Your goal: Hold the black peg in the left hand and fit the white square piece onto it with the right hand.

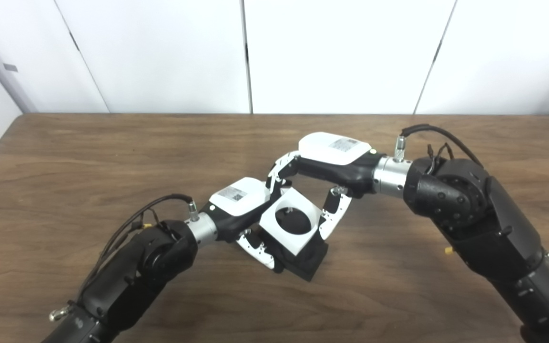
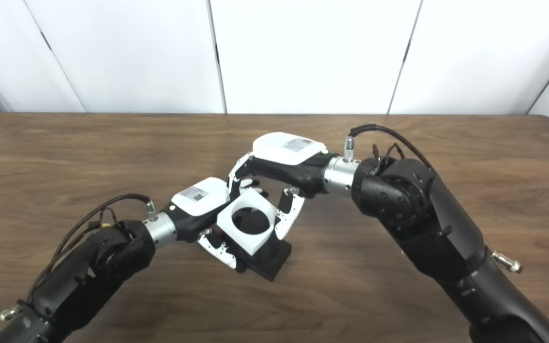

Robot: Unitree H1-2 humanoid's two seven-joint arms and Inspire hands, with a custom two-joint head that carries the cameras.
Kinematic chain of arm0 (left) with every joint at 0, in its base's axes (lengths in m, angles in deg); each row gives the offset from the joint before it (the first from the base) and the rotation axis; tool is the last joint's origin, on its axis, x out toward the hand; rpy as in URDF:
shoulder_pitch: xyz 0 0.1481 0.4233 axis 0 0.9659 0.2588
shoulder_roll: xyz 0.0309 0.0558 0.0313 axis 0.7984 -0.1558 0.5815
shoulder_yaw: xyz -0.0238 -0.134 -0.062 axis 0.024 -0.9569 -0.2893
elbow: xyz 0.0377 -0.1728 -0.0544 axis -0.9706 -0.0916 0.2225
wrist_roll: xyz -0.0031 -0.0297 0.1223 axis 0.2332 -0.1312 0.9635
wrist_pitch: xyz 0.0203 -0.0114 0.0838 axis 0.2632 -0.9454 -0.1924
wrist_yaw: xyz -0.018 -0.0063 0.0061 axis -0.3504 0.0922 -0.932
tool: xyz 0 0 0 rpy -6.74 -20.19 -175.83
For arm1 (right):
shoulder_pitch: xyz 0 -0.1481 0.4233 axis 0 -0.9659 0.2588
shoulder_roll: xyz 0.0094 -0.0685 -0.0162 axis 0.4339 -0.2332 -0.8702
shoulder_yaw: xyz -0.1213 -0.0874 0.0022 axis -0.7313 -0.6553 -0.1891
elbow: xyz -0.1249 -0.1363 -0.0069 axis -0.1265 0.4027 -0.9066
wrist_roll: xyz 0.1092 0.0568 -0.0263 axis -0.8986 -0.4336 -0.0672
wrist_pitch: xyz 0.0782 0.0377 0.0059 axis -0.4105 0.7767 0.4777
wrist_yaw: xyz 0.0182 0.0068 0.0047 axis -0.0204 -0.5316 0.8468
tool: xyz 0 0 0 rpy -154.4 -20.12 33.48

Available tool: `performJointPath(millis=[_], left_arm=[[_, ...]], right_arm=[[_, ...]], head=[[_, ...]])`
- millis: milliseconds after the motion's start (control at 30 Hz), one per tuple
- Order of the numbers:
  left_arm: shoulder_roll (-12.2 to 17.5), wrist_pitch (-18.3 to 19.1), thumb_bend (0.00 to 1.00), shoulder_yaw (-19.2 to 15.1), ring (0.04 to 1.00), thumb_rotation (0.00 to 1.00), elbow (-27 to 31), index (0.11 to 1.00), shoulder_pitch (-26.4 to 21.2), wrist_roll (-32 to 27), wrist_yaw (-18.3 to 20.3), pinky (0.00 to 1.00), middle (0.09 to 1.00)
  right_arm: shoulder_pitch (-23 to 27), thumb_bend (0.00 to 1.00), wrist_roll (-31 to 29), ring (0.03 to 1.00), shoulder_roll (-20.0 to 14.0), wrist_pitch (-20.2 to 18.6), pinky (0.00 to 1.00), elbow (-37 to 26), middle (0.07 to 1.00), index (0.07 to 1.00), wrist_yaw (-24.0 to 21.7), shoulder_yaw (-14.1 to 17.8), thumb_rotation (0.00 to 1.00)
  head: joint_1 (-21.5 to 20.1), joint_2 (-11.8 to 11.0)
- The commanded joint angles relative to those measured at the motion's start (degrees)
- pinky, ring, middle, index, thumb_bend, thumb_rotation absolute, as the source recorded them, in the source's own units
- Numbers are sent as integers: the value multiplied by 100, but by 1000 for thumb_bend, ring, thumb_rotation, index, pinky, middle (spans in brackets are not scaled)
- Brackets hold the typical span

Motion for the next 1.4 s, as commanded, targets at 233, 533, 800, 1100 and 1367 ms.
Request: performJointPath(millis=[233, 533, 800, 1100, 1367], left_arm=[[-29, 185, 522, 259, 992, 76, -147, 492, 119, 380, 396, 927, 929], [-25, 129, 522, 245, 980, 76, -196, 492, 93, 358, 352, 917, 921], [-8, 108, 523, 247, 975, 75, -189, 492, 78, 391, 335, 912, 915], [0, 79, 523, 233, 974, 75, -229, 492, 65, 361, 321, 913, 921], [-25, 102, 523, 231, 972, 75, -219, 492, 67, 379, 309, 910, 923]], right_arm=[[115, 524, 116, 842, -50, 139, 725, 200, 760, 478, -22, -131, 130], [186, 524, 106, 849, -285, 73, 735, 88, 765, 479, -217, -82, 130], [211, 524, 48, 849, -371, 6, 741, 52, 763, 479, -252, -64, 130], [291, 524, 2, 848, -401, -70, 750, -30, 759, 479, -335, -20, 130], [275, 524, 32, 848, -368, -95, 745, -64, 758, 479, -366, -32, 130]], head=[[-5, 38], [-19, 63], [-18, 64], [-27, 75], [-18, 83]])
